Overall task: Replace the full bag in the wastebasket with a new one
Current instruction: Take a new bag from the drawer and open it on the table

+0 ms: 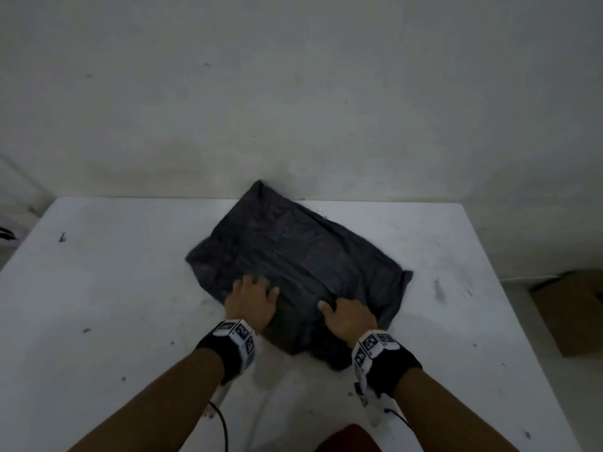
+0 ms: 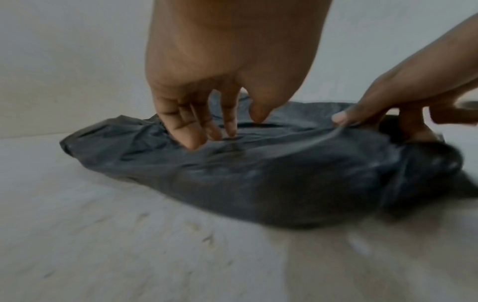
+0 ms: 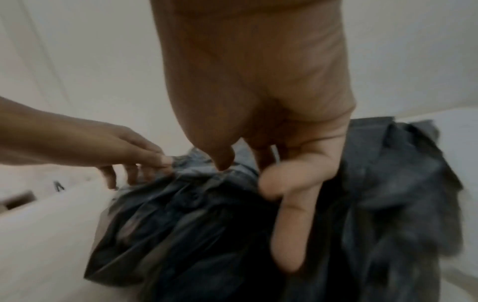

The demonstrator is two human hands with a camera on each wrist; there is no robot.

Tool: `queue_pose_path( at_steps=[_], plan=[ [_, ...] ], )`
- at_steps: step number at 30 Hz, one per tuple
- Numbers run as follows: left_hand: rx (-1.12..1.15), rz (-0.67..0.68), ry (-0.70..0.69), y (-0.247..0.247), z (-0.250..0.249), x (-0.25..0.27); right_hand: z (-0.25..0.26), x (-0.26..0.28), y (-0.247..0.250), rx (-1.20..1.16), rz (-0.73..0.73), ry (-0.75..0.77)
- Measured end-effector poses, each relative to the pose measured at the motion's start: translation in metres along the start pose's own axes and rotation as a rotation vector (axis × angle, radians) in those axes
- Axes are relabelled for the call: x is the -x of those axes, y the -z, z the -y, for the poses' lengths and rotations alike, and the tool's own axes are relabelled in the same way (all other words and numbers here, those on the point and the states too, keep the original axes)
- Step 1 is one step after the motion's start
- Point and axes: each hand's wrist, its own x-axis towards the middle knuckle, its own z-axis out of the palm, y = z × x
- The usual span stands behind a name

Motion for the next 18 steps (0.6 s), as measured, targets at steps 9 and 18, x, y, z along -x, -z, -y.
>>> queue_pose_path(
  at_steps=[9,18],
  plan=[
    [0.283,0.236,0.083,0.000,-0.044,0.006,0.005,-0.014,0.033,-0.566,-0.422,-0.009],
    [0.618,0.365,0.144,-0.006,-0.054,0.013,0.000,-0.018,-0.017,-1.173,0.176,-0.130]
  ],
)
